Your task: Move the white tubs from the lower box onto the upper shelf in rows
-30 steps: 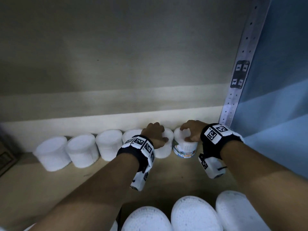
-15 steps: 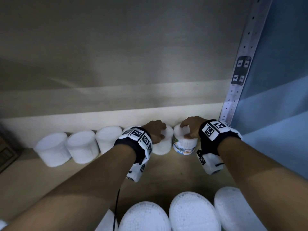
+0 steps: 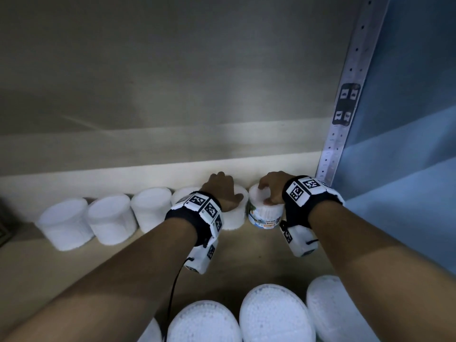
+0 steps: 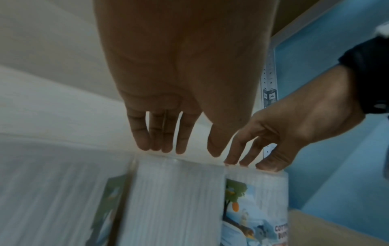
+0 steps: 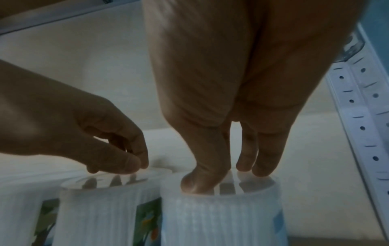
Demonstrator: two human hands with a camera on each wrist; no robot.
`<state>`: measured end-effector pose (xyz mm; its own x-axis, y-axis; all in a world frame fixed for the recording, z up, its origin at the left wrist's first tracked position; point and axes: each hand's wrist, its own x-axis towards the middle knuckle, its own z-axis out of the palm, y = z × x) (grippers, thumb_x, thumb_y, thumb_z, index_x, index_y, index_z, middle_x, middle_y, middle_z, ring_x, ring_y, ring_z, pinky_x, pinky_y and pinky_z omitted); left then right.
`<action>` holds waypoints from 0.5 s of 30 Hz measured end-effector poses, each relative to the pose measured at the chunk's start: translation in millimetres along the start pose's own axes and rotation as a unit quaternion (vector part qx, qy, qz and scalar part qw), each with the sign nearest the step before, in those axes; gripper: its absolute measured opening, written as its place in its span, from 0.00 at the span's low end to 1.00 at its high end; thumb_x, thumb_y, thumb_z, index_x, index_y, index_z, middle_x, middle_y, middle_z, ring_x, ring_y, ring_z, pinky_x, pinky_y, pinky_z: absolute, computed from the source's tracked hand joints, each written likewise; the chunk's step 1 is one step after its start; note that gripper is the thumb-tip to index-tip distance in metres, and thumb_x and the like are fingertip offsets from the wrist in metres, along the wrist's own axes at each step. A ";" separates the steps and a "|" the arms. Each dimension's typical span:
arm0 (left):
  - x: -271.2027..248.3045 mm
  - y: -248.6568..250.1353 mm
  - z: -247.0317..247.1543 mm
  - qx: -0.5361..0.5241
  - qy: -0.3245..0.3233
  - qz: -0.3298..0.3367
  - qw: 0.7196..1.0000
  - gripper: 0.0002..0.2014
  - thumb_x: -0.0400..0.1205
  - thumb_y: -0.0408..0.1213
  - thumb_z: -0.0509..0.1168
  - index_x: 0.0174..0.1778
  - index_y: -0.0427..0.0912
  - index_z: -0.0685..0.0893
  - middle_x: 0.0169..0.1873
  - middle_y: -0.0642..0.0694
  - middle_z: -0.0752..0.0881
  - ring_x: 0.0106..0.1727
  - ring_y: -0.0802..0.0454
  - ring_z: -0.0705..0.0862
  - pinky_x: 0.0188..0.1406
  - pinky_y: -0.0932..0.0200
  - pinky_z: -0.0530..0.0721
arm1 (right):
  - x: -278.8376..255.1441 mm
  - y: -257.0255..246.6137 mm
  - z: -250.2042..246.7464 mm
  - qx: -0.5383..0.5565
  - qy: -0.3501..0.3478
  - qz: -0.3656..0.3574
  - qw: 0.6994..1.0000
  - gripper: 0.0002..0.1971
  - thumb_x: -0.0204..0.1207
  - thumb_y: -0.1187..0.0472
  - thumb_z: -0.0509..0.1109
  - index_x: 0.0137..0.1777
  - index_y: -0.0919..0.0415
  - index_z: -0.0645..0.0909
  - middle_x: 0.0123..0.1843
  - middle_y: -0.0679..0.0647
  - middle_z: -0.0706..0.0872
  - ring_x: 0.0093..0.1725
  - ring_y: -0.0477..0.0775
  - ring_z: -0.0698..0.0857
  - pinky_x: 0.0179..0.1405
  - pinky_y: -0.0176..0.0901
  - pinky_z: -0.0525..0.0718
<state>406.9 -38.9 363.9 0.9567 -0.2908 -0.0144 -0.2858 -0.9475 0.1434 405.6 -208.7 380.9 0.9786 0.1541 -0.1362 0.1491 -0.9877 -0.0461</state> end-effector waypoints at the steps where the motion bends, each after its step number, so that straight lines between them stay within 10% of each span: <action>1: 1.2 -0.3 2.7 0.005 0.002 0.000 1.000 0.28 0.80 0.54 0.61 0.69 0.36 0.73 0.67 0.35 0.73 0.71 0.36 0.70 0.69 0.42 0.74 | -0.2 -0.1 -0.2 -0.003 0.000 -0.001 1.000 0.28 0.73 0.57 0.74 0.74 0.57 0.74 0.74 0.57 0.76 0.73 0.59 0.76 0.70 0.46 0.74; 8: -0.4 -5.7 -1.6 -0.020 -0.021 0.019 0.999 0.25 0.81 0.50 0.63 0.70 0.40 0.73 0.69 0.39 0.72 0.72 0.40 0.70 0.71 0.44 0.73 | 0.8 0.7 1.4 -0.006 -0.001 -0.007 1.000 0.28 0.74 0.56 0.73 0.74 0.58 0.73 0.74 0.57 0.75 0.73 0.59 0.76 0.70 0.45 0.74; 15: 1.2 -12.3 -10.8 -0.061 -0.080 0.067 0.993 0.27 0.79 0.26 0.62 0.76 0.43 0.70 0.77 0.42 0.69 0.77 0.44 0.69 0.75 0.54 0.70 | 0.3 -0.8 0.1 -0.017 -0.009 -0.010 1.000 0.28 0.75 0.56 0.72 0.74 0.60 0.72 0.76 0.57 0.74 0.73 0.59 0.76 0.70 0.47 0.75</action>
<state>412.2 -26.2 372.8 0.8863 -0.4404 -0.1433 -0.3923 -0.8784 0.2731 405.8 -207.9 380.8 0.9726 0.1749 -0.1533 0.1745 -0.9845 -0.0162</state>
